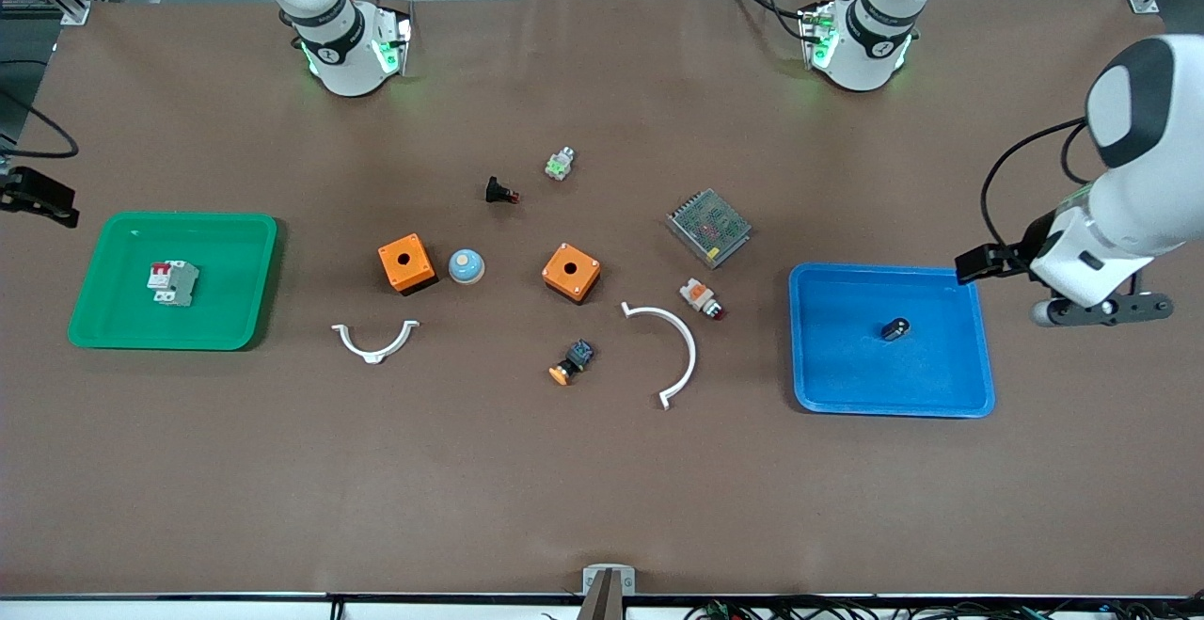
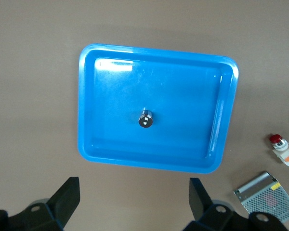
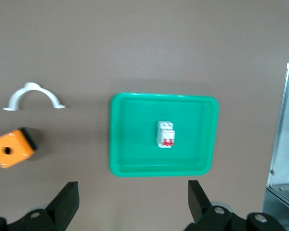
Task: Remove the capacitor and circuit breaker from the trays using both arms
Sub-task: 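Reach the left gripper over the blue tray while the right gripper reaches the green tray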
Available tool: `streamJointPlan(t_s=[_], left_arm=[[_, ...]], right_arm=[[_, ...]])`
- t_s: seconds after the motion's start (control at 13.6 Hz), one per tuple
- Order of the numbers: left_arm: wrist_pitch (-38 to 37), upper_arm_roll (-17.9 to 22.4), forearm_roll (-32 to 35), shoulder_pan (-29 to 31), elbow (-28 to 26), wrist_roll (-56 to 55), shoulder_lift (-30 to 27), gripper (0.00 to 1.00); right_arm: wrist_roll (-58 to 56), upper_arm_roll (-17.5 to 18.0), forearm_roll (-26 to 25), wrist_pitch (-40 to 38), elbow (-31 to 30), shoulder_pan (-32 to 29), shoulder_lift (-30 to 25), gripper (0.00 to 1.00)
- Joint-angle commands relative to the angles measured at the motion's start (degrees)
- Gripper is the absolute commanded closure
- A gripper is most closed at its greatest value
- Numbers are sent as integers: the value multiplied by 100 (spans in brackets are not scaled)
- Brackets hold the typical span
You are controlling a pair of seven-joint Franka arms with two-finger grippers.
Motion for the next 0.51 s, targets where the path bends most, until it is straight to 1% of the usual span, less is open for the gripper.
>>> streamJointPlan(t_s=[0.0,0.15,0.29,0.37,0.44], left_arm=[[584,-6,96,-4,-566,-86,-140,0],[1015,-6,96,-13,-847,-86,-87,0],[1541,-6,96,-13,-1093,-77,79,0],[1849,-14,114,-13,-1225,-8,158,0],[2113,-14,296,-30,-1322,-7,290,0]], right_arm=[[-223,67,-111,210,78,-657,479,0],[-660,67,-67,579,-62,-1053,752,0],[-1100,67,213,1036,-334,-1352,981,0],[-1355,67,336,1369,-631,-1510,1025,0],[-1557,67,407,1764,-991,-1581,1026,0]])
